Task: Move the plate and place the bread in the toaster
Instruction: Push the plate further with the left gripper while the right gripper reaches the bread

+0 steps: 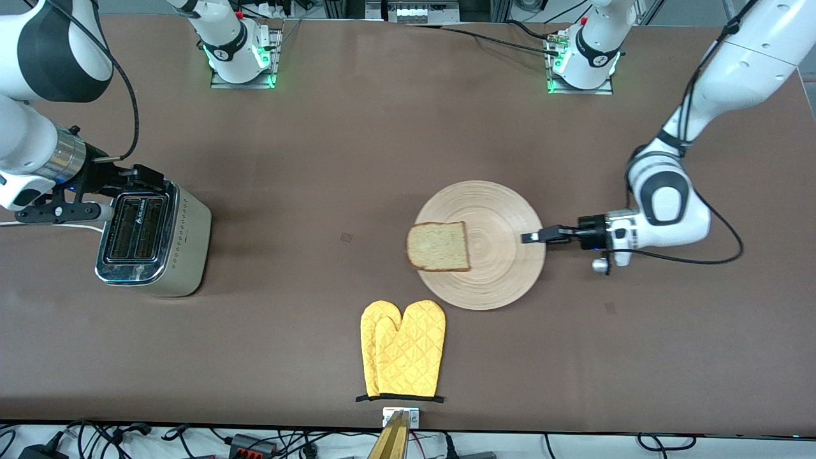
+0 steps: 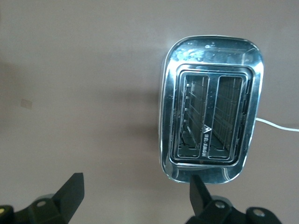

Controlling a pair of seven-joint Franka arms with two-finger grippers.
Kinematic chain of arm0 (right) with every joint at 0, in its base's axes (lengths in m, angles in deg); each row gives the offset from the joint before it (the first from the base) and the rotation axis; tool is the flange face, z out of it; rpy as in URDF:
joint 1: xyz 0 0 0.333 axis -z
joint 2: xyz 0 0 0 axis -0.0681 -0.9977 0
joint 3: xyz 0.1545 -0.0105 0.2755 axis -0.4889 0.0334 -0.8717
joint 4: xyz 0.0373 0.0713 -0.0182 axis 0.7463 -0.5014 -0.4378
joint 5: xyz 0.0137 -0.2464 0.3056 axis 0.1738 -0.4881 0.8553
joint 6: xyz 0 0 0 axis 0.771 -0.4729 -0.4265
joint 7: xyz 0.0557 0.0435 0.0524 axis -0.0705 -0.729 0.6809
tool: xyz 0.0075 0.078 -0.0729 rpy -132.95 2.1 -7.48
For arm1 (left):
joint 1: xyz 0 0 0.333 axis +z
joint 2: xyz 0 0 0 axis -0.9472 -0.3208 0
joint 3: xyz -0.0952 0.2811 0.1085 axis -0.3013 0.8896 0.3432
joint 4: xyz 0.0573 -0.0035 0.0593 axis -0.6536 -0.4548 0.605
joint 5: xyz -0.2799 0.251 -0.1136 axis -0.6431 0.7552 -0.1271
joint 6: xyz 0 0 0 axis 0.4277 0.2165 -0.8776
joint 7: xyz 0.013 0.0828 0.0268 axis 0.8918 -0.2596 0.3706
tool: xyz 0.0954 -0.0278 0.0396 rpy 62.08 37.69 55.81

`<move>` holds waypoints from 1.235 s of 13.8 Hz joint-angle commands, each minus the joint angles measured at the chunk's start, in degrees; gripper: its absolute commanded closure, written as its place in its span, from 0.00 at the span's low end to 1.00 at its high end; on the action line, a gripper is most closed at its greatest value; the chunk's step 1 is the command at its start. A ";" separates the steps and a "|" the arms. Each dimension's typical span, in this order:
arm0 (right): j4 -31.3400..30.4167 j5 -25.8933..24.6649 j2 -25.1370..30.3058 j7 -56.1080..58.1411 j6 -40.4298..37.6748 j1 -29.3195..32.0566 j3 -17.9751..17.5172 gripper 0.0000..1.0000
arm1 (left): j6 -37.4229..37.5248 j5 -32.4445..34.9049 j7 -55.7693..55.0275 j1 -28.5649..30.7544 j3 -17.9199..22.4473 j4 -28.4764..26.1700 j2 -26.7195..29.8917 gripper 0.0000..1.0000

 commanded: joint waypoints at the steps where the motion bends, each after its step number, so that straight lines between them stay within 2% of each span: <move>1: 0.02 -0.79 0.38 0.47 1.02 0.66 -0.08 0.00 | -4.08 -4.57 3.39 -2.50 -1.92 -0.29 -1.64 0.99; 4: -0.06 -0.70 -0.06 0.04 1.02 0.32 -0.17 0.00 | -12.59 -18.70 8.39 -11.90 -1.83 -0.21 -2.44 0.99; 5: -0.07 -0.44 -0.84 -0.40 1.11 -0.03 -0.34 0.00 | -13.75 -21.09 10.41 -13.41 -1.66 -0.21 -2.70 0.99; 7: -0.06 0.09 -1.64 -0.41 2.07 -0.82 -0.61 0.00 | -13.85 -21.82 15.51 -13.77 -1.66 0.23 -5.24 0.99; 9: 0.02 0.18 -2.34 -0.50 3.30 -2.23 -0.61 0.00 | -13.94 -22.26 15.79 -14.73 -1.57 0.59 -5.60 0.99; 13: -0.07 0.53 -4.27 -0.50 5.06 -3.90 -0.69 0.13 | -14.03 -22.17 15.97 -19.04 0.27 3.13 -6.92 0.99; 15: -0.07 5.42 -5.33 -0.41 5.59 -4.43 -0.70 0.18 | -14.03 -22.08 16.75 -19.57 0.19 3.75 -7.71 0.99; 17: -0.07 8.69 -6.99 -0.41 6.47 -4.96 -0.69 0.18 | -14.03 -22.35 19.12 -19.75 0.19 4.71 -9.81 0.99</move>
